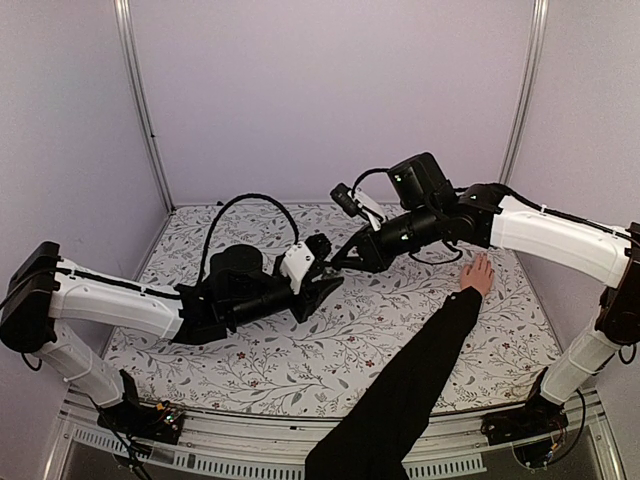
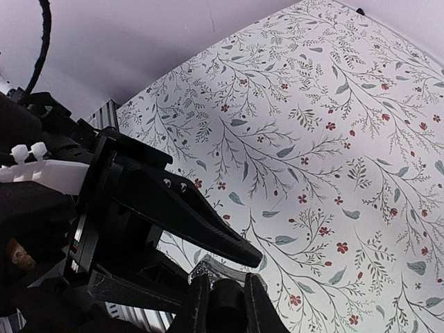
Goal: Paint the nails
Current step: Unscrew the nail polish bottle.
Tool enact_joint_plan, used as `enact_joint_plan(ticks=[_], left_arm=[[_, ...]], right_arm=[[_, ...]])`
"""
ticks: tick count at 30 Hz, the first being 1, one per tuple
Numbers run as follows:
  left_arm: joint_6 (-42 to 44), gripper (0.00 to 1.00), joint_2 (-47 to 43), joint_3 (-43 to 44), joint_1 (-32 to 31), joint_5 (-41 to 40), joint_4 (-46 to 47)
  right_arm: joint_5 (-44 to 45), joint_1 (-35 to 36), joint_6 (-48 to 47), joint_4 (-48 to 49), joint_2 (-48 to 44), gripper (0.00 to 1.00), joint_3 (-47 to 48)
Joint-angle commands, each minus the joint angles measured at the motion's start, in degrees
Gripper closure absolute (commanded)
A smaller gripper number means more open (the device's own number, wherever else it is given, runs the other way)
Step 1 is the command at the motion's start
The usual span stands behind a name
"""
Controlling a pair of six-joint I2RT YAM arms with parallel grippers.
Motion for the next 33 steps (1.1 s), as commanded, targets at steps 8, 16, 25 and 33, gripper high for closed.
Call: enact_joint_plan(ticks=[8, 16, 25, 33], left_arm=[[0.31, 0.73, -0.46, -0.93, -0.55, -0.57, 2.26], [0.07, 1.00, -1.58, -1.29, -0.55, 3.20, 3.50], [-0.19, 1.00, -3.84, -2.95, -0.46, 15.65, 8.49], [-1.22, 1.00, -5.55, -2.92, -0.42, 26.98, 11.27]], right_arm=[[0.21, -0.32, 0.82, 0.43, 0.04, 1.00, 2.07], [-1.15, -0.30, -1.00, 0.96, -0.53, 1.00, 1.65], [-5.45, -0.32, -5.38, 0.71, -3.60, 1.00, 2.00], [-12.65, -0.25, -10.43, -0.73, -4.64, 1.00, 2.94]])
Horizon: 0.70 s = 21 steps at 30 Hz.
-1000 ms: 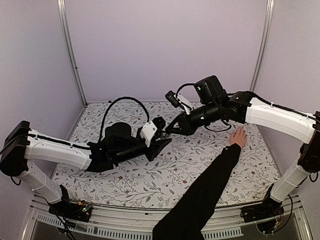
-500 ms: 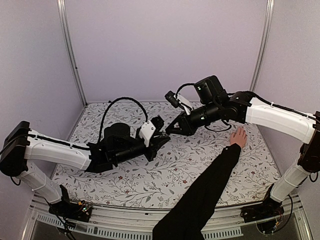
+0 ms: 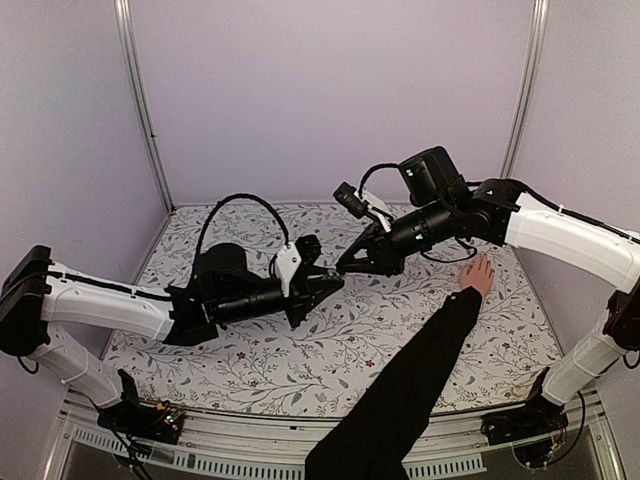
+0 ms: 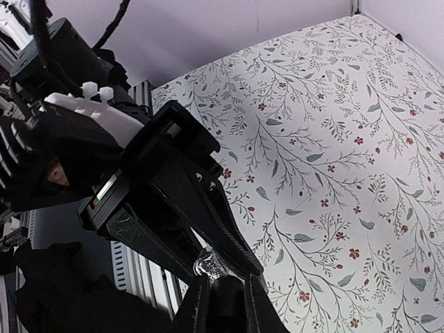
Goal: Paint the nails
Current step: Unscrew the nail polish bottle.
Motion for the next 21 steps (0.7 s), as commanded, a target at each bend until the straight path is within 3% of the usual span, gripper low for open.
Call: enact_joint_plan(ticks=[1, 7, 13, 17, 21], left_arm=[[0.34, 1.00, -2.97, -0.01, -1.24, 16.88, 7.41], [-1.85, 1.00, -3.41, 1.45, -1.15, 27.35, 9.12], [-3.69, 1.00, -2.03, 3.11, -1.08, 30.98, 9.70], [-5.03, 1.00, -2.01, 0.76, -0.53, 27.61, 13.82], [-5.36, 1.00, -2.33, -1.44, 0.14, 24.54, 17.91]], right_arm=[[-8.26, -0.23, -4.20, 2.77, -1.76, 1.00, 2.50], [-10.31, 2.00, -9.58, 0.21, -2.70, 1.00, 4.01], [-9.14, 2.95, -11.21, -0.53, -2.32, 0.98, 4.93], [-6.35, 2.89, -9.74, 1.07, -3.00, 0.81, 4.88], [-2.59, 2.90, -7.73, 3.92, -4.18, 0.51, 4.25]])
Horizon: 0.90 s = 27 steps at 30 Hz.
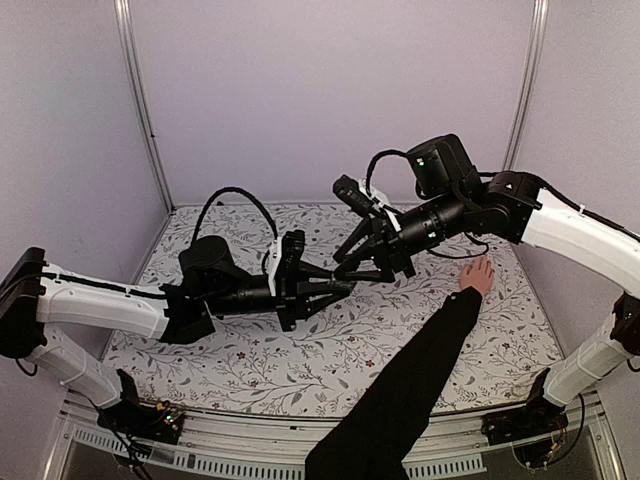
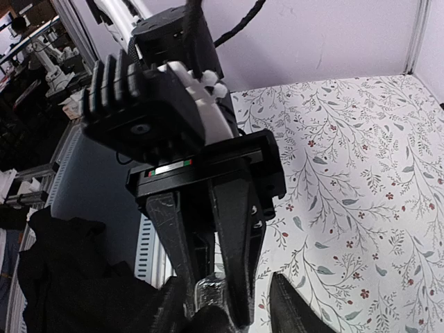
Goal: Paint the nails
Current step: Unscrew the nail polish bottle.
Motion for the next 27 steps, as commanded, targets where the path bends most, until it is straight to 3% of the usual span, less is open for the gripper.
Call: enact_joint_plan(ticks=[1, 3, 6, 13, 18, 21, 27], left_arm=[[1.39, 1.00, -0.35, -1.74, -0.86, 3.57, 12.05], [1.43, 1.00, -0.25, -3.18, -0.58, 2.48, 15.07], [1.45, 1.00, -0.37, -5.11, -0.22, -1.37, 18.61], [1.51, 1.00, -0.27, -5.56, -0.04, -9.47, 17.80], [-2.21, 1.00, 0.93, -6.68, -0.50, -17.07, 21.30], [-2.85, 1.00, 1.97, -7.16, -0.46, -16.47, 23.59], [-3.07, 1.00, 5.49, -5.87, -0.47, -15.90, 25.63]], right_arm=[[5.12, 0.11, 2.78, 9.02, -1.74, 0.44, 0.44], [5.98, 0.18, 4.69, 11.99, -3.10, 0.33, -1.00], [9.37, 0.12, 8.23, 17.84, -5.68, 0.26, -4.55], [18.44, 0.11, 14.98, 30.73, -12.82, 0.01, -13.79], [21.12, 0.11, 18.65, 36.19, -16.46, 0.01, -19.22], [19.16, 0.13, 18.39, 36.20, -16.29, 0.01, -19.38], [16.98, 0.60, 20.50, 38.62, -13.33, 0.14, -18.51]])
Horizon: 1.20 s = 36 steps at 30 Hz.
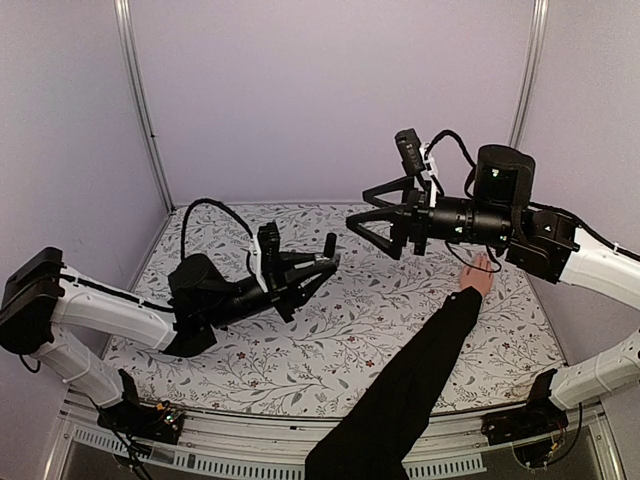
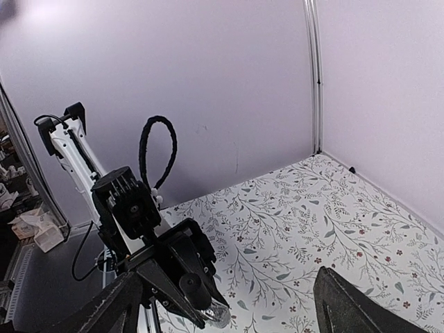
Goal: Paint the nails
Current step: Unscrew the nail polish bottle.
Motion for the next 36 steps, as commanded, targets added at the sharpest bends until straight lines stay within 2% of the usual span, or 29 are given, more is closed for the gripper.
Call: enact_joint_plan(ticks=[1, 4, 11, 28, 36], left_arm=[[-1.46, 1.00, 3.14, 0.64, -0.36, -1.77, 5.01], [-2.04, 1.00, 4.65, 0.33, -0.65, -4.04, 8.54], [-0.83, 1.00, 6.44, 1.67, -1.71, -7.73, 8.84], [-0.80, 1.00, 7.32, 2.48, -2.46, -13.20, 8.93], [-0.73, 1.00, 6.88, 2.63, -2.55, -11.52, 8.07]], right_arm=[[-0.44, 0.47, 2.70, 4.26, 2.28, 0.16, 0.25], [1.60, 1.04, 4.23, 4.46, 3.50, 0.23, 0.68], [7.68, 2.90, 5.53, 2.07, 7.21, 0.36, 2.68], [6.48, 4.35, 8.52, 0.29, 11.30, 0.67, 3.83], [4.80, 4.44, 7.25, -0.08, 11.47, 0.90, 4.45]])
